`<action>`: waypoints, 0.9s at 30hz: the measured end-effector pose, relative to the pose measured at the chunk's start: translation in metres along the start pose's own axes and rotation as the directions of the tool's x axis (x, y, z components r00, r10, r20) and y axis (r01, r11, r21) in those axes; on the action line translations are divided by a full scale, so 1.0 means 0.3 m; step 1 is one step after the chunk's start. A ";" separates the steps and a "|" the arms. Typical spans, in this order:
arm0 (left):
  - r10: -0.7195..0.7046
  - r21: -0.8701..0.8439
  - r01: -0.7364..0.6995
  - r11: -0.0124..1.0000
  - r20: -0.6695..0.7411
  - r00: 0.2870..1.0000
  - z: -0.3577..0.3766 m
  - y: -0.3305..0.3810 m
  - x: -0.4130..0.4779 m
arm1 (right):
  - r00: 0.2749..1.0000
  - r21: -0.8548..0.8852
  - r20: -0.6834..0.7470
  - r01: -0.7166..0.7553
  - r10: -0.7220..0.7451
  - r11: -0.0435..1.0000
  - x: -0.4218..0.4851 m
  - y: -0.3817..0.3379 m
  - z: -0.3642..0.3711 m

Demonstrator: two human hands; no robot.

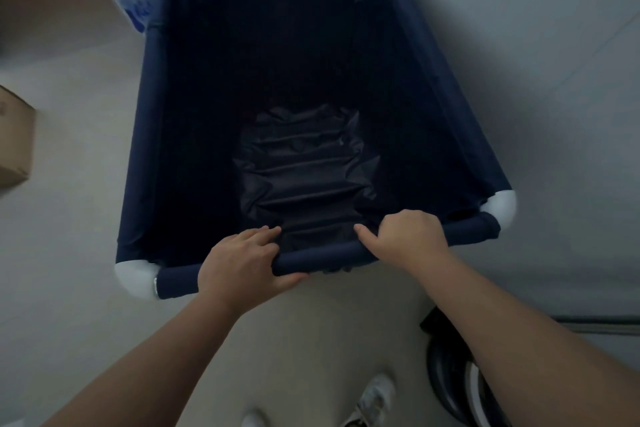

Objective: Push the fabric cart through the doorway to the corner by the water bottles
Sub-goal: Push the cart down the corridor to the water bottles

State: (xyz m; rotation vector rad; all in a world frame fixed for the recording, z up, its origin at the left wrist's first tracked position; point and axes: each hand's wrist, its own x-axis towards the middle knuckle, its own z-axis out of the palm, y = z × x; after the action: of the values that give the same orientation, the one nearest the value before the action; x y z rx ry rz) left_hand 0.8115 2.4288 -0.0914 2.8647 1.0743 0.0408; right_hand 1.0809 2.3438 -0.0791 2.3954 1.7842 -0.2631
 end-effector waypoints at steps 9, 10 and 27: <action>-0.054 0.029 0.055 0.998 -0.026 0.998 -0.003 0.040 0.129 | 0.997 0.000 -0.031 0.065 -0.065 0.998 0.134 0.103 -0.019; -0.059 0.030 0.060 0.998 -0.023 0.998 -0.001 0.041 0.147 | 0.997 0.004 -0.032 0.067 -0.067 0.998 0.151 0.116 -0.021; -0.299 -0.206 0.276 0.939 -0.095 0.949 -0.013 0.075 0.441 | 1.000 -0.001 0.007 0.012 -0.012 1.000 0.483 0.291 -0.072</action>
State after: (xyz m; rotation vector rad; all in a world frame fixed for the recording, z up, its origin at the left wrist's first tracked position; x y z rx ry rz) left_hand 0.9257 2.4993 -0.0861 2.5374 1.4195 0.2912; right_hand 1.2063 2.4590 -0.0897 2.3806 1.7954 -0.2718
